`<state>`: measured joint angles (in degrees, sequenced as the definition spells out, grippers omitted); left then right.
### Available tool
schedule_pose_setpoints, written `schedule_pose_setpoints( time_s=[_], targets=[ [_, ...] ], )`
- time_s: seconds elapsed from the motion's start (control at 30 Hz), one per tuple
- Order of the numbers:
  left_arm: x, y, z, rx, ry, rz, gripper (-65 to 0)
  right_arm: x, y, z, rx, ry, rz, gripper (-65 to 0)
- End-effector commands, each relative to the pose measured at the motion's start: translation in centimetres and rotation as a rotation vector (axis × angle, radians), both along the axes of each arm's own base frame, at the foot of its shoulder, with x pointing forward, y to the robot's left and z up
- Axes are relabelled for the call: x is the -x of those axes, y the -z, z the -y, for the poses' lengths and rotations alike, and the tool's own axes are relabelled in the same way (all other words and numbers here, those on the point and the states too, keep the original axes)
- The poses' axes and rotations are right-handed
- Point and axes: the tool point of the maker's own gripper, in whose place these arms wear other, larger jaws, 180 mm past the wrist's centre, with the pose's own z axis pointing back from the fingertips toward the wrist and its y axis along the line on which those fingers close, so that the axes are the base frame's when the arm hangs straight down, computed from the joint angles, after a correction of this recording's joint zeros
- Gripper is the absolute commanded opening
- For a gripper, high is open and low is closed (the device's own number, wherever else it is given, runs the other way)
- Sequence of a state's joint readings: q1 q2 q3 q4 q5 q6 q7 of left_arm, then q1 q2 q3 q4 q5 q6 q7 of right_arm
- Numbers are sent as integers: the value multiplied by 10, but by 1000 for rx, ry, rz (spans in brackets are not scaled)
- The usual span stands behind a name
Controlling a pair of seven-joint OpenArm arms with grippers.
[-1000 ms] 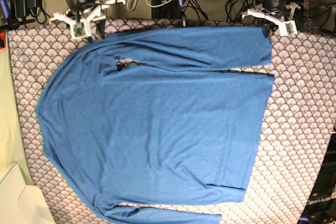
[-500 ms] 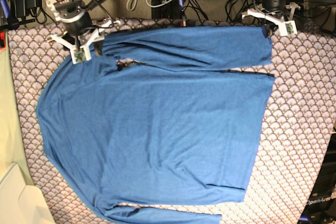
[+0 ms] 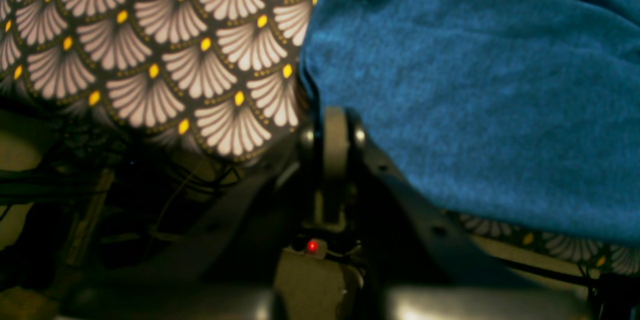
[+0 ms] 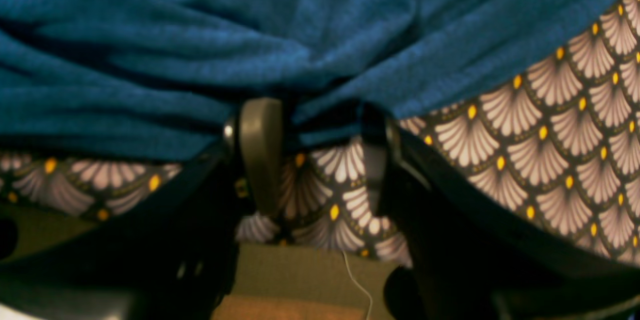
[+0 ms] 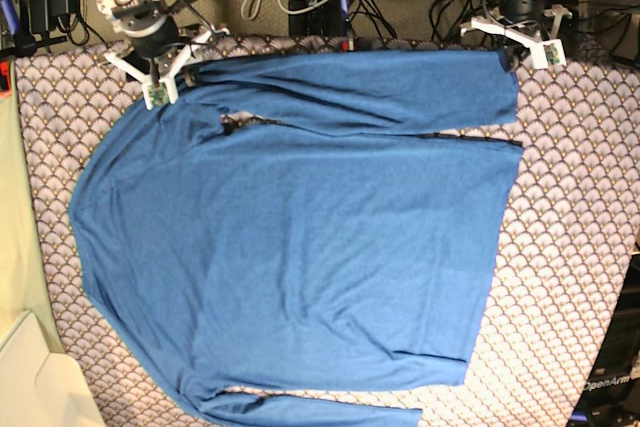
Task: Fold the T-shirt properly
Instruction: 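Grasp the shirt's collar-edge corners with both grippers, then lift the collar edge with both grippers and pull it taut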
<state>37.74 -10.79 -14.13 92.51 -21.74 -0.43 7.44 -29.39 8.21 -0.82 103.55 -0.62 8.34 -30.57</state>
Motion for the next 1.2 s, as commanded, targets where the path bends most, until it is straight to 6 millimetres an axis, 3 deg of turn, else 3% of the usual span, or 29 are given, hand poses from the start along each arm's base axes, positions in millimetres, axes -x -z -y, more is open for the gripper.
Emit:
schedule_pose_setpoints(
  time_s=[0.0, 0.27, 0.47, 0.63, 0.87, 1.03, 1.17],
  targets=[
    [4, 0, 1, 4, 9, -13, -645, -2, -3, 1, -2, -2, 18, -377],
    [3, -1, 1, 4, 9, -11, -645, 1, 2, 3, 10, -18, -2, -394],
    [3, -1, 1, 4, 9, -11, -645, 2, 2, 8, 23, -21, -9, -650],
    [-11, -16, 4, -6, 25, 37, -645, 1, -1, 8, 23, -21, 3, -650],
    [-22, -34, 7, -11, 37, 90, -645, -12, -28, 2, 19, -34, 77, -650],
    [-29, -47, -7, -32, 12, 105, -645, -17, -39, 0, 18, -39, 111, -650],
    [-46, -61, -19, -39, -14, 104, -645, -23, -45, -1, 17, -41, 132, -650]
  ],
)
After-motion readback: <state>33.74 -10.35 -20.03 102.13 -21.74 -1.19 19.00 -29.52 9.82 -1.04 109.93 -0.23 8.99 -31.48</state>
